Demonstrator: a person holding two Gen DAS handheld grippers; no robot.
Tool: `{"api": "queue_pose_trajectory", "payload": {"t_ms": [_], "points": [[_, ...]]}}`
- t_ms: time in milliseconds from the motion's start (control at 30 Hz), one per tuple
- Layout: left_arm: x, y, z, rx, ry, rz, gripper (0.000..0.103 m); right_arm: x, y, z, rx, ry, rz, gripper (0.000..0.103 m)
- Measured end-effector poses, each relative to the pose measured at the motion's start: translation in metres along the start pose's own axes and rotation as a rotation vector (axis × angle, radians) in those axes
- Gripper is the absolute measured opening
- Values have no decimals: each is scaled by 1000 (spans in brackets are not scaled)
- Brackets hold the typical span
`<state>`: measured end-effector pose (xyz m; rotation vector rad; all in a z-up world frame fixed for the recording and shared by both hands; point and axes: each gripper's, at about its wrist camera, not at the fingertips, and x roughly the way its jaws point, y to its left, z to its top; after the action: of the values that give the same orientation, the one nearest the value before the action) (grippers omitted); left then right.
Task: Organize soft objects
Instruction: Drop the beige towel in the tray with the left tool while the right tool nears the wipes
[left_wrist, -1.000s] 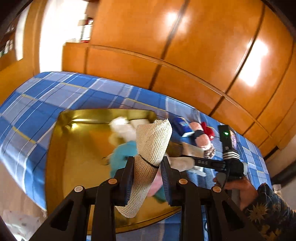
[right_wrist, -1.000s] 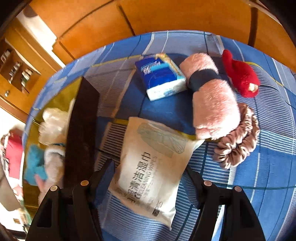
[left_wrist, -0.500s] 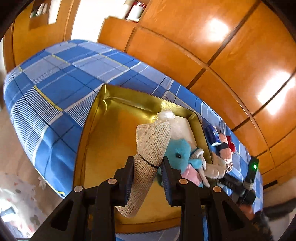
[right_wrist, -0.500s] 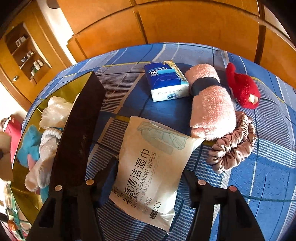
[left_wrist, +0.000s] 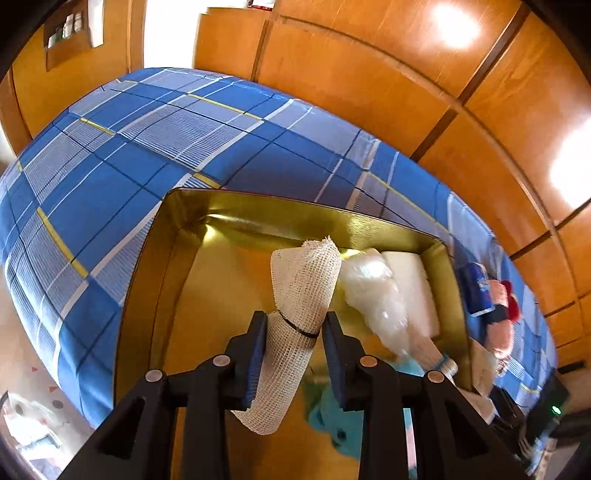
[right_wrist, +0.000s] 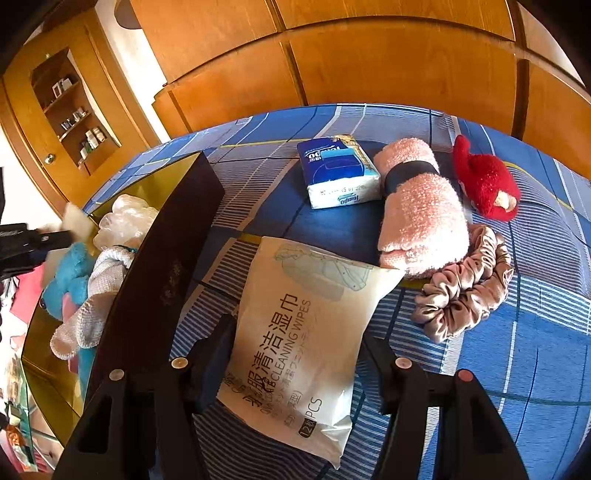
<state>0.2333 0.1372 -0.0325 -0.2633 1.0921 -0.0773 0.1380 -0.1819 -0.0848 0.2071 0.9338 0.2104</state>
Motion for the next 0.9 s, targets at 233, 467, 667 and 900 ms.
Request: {"api": "queue_pose_trajectory", "payload": {"t_ms": [233,467,667,900], "points": [[22,-14,9,51,27,25,46,-2,-3,-2,9,-11,11,62],[-6,-14,3,62,-89,79,59,-2,-4,-1,10,-14,12,62],[-49,-10,-27,84,-216,100,61,-2,-4,-1,6,-13,6,62],[-83,-12,-71,120,-306,121,62,-2,1,-1,-9,-12,-22,61]]}}
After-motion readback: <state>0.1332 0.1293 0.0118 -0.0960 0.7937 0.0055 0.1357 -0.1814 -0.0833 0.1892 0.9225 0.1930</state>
